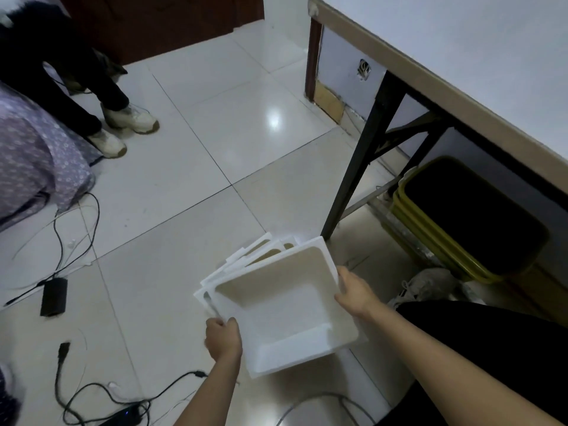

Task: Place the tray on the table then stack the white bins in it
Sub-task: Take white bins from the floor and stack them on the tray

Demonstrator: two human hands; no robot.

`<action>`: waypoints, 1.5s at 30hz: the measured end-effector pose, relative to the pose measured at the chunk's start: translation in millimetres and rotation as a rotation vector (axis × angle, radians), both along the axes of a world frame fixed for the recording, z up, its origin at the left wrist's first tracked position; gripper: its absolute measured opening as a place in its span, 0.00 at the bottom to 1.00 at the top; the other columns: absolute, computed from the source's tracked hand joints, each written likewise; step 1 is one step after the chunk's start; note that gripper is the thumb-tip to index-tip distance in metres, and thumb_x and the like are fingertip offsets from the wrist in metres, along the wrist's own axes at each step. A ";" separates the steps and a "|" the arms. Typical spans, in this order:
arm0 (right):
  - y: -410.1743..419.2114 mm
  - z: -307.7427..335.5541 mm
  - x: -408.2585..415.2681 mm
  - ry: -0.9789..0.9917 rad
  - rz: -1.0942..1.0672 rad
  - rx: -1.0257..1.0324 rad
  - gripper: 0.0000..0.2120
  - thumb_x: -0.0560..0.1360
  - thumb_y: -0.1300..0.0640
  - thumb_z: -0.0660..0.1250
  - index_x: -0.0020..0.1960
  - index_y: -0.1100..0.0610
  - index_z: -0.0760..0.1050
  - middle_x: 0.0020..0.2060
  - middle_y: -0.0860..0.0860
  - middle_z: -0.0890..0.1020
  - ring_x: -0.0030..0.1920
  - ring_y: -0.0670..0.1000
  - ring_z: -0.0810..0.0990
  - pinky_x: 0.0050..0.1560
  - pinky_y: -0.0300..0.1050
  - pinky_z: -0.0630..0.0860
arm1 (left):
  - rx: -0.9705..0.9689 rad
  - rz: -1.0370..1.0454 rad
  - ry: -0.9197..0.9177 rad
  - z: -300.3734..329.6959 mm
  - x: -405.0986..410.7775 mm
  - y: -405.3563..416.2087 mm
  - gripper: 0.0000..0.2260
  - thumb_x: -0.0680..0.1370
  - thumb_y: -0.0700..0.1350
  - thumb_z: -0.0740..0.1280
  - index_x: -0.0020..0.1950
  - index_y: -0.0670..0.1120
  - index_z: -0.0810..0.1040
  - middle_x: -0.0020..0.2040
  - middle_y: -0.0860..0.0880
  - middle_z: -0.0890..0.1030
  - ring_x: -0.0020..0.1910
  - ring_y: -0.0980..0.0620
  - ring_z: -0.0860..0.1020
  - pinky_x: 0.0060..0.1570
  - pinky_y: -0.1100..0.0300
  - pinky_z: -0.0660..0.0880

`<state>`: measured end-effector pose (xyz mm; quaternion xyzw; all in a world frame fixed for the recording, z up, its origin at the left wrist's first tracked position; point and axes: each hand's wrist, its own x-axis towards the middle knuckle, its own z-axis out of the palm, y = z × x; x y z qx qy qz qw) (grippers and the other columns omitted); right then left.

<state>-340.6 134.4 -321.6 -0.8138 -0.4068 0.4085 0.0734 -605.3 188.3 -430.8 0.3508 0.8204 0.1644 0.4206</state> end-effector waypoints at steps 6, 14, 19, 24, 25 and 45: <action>-1.3 29.1 8.3 -0.060 -0.045 0.070 0.21 0.75 0.62 0.60 0.67 0.55 0.65 0.60 0.56 0.78 0.59 0.58 0.77 0.56 0.51 0.75 | 0.153 -0.117 0.044 25.7 2.3 -0.2 0.03 0.73 0.39 0.62 0.45 0.41 0.71 0.44 0.41 0.77 0.41 0.41 0.76 0.41 0.52 0.73; -14.6 70.5 13.6 -0.028 -0.094 0.163 0.21 0.75 0.61 0.61 0.67 0.53 0.67 0.59 0.53 0.79 0.58 0.56 0.78 0.57 0.51 0.77 | 0.375 -0.199 0.048 63.7 2.6 4.2 0.02 0.74 0.38 0.61 0.43 0.44 0.70 0.44 0.40 0.76 0.41 0.40 0.75 0.41 0.52 0.72; -8.3 108.8 15.5 0.024 -0.132 0.243 0.21 0.76 0.61 0.60 0.69 0.53 0.67 0.61 0.53 0.78 0.60 0.56 0.77 0.56 0.48 0.76 | 0.497 -0.239 0.076 109.3 2.8 34.7 0.02 0.76 0.38 0.62 0.45 0.39 0.71 0.46 0.38 0.75 0.40 0.41 0.74 0.41 0.54 0.70; 16.4 162.7 14.7 0.004 -0.115 0.362 0.21 0.76 0.60 0.60 0.68 0.53 0.66 0.59 0.53 0.78 0.55 0.55 0.78 0.49 0.46 0.76 | 0.651 -0.277 0.104 183.2 5.3 83.1 0.04 0.76 0.39 0.61 0.46 0.38 0.73 0.47 0.40 0.76 0.42 0.41 0.74 0.42 0.54 0.70; 21.3 174.9 15.1 0.016 -0.122 0.388 0.20 0.76 0.60 0.60 0.67 0.53 0.66 0.59 0.52 0.79 0.54 0.54 0.78 0.47 0.45 0.76 | 0.674 -0.287 0.112 200.5 5.9 92.3 0.05 0.77 0.40 0.62 0.47 0.38 0.73 0.48 0.40 0.76 0.43 0.42 0.74 0.43 0.54 0.70; -37.9 479.5 173.3 -0.084 -0.539 0.804 0.17 0.73 0.62 0.62 0.61 0.65 0.73 0.52 0.57 0.79 0.49 0.56 0.79 0.49 0.49 0.78 | 0.914 -0.910 0.298 579.8 225.6 161.0 0.10 0.75 0.38 0.60 0.50 0.36 0.78 0.51 0.38 0.81 0.50 0.38 0.78 0.43 0.53 0.73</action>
